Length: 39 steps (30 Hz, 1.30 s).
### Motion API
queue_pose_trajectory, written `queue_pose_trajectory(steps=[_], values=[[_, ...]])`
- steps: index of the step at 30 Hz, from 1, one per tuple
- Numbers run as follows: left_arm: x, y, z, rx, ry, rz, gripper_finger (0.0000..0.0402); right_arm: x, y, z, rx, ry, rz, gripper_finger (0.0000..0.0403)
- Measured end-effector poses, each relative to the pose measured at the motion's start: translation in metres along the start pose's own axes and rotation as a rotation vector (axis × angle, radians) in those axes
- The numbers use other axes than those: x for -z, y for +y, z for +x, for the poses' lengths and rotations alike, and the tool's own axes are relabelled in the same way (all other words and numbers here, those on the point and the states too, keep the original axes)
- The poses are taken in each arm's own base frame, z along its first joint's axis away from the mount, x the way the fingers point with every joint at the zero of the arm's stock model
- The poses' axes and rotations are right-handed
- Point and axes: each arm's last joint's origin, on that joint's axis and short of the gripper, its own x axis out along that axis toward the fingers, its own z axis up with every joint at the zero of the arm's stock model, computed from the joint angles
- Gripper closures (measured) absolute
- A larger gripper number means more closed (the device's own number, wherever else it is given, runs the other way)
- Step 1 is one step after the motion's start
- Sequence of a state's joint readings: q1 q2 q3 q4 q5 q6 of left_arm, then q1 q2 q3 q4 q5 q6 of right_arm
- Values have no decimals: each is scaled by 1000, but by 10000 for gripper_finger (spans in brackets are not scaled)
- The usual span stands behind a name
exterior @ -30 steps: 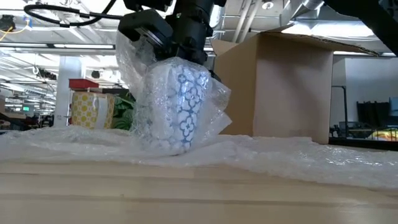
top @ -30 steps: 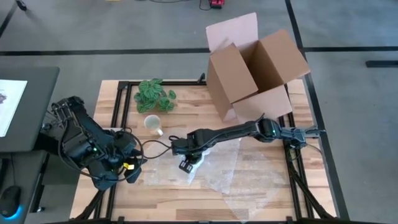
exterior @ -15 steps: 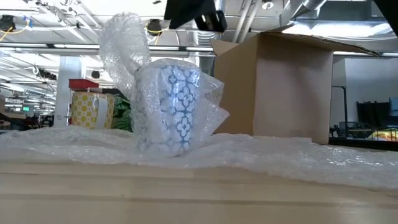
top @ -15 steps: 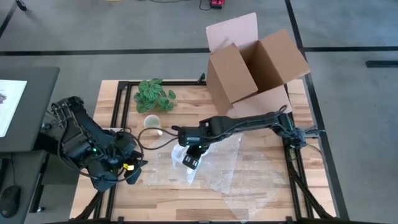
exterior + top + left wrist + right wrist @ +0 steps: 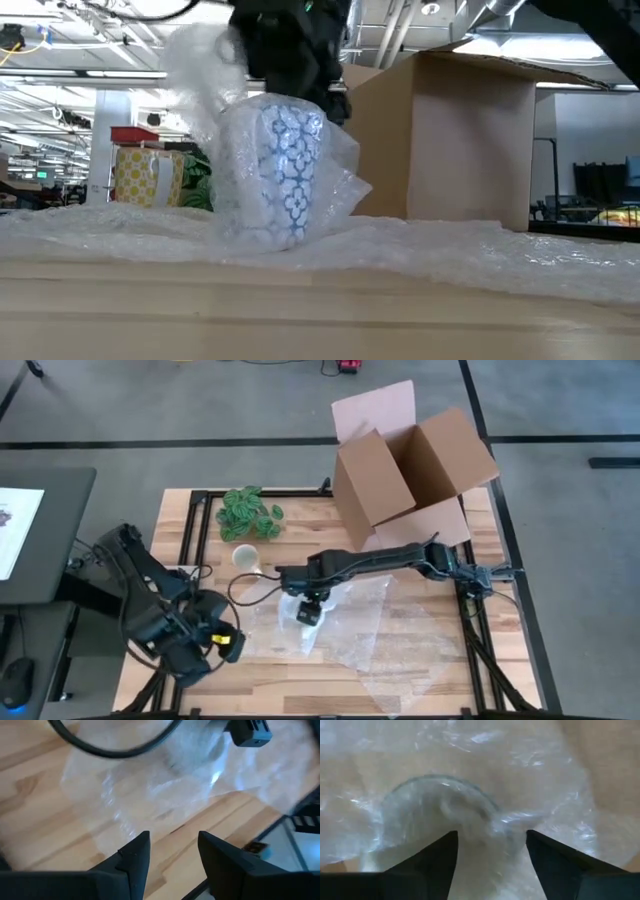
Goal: Wrap mug
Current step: Wrap the blue mug with bubble wrap
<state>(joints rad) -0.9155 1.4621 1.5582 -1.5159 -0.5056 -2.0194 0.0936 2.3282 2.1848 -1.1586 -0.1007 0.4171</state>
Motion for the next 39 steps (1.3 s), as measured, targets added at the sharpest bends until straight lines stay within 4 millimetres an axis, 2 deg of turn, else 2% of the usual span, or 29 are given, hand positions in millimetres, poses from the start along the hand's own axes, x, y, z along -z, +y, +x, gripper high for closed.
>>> queue_pose_trajectory(steps=[3, 5, 9, 11, 13, 18, 25, 28, 31, 33, 36, 39], values=[[7, 2, 0, -24, 19, -20, 255, 3, 0, 18, 21, 61, 1, 205], [10, 4, 0, -43, 20, -35, 255, 5, 2, 23, 29, 81, -4, 230], [15, 6, 2, -68, 4, -79, 256, 9, 10, 22, 25, 75, -26, 312], [17, 9, 9, -88, -7, -100, 256, 12, 14, 14, 24, 78, -35, 361], [22, 11, 17, -97, -4, -115, 256, 17, 20, 6, 17, 86, -55, 387], [31, 13, 41, -95, 9, -143, 256, 33, 35, -31, 0, 73, -93, 385], [53, 20, 82, -28, 56, -187, 256, 50, 53, -71, -42, 12, -141, 389], [61, 23, 89, 4, 79, -191, 256, 52, 56, -89, -76, -46, -154, 389], [64, 27, 80, 27, 103, -173, 256, 47, 59, -112, -145, -188, -157, 390], [60, 30, 65, 70, 137, -168, 256, 40, 62, -133, -222, -334, -150, 390], [49, 37, 37, 156, 196, -161, 256, 29, 66, -168, -353, -578, -134, 391], [31, 46, 10, 251, 230, -149, 256, 16, 70, -192, -473, -796, -127, 391]])
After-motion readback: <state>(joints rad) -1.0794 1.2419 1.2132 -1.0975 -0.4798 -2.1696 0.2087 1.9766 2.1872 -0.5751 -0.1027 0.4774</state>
